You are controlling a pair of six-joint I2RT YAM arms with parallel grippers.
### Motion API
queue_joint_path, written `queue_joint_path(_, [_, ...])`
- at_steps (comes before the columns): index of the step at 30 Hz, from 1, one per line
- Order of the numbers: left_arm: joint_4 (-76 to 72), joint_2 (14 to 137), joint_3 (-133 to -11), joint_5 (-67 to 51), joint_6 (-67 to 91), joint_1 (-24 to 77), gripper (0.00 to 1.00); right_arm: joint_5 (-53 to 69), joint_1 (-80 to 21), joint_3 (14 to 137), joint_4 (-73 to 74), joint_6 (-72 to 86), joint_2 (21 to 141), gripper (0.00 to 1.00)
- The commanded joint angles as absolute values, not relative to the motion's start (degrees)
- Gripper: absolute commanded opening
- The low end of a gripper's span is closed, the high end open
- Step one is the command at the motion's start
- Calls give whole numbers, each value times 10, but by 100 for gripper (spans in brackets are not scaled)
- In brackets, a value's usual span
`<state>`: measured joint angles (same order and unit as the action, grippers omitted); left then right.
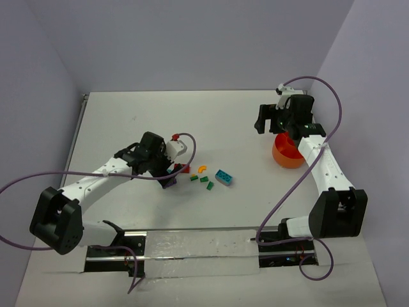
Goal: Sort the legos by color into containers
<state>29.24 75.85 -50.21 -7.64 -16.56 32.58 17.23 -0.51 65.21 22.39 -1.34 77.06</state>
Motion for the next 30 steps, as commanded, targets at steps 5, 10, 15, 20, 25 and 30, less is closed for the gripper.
queue_joint_path(5, [296,808,-499,-9,-146,344,99,173,-10,664,226,-12,757,100])
queue_joint_path(10, [286,830,-499,-20,-152,346,99,176,-10,662,227,-13,757,100])
queue_joint_path(15, [272,847,-489,-31,-168,345,99,185,-10,663,228,-10,758,100])
queue_joint_path(20, [255,851,-469,-58,-206,346,98,217,-11,663,229,-3,763,100])
queue_joint_path(25, [215,840,-443,-67,-241,346,87,256,-11,666,235,17,775,100])
queue_joint_path(30, [196,848,-446,-71,-247,346,66,291,-10,657,225,40,783,100])
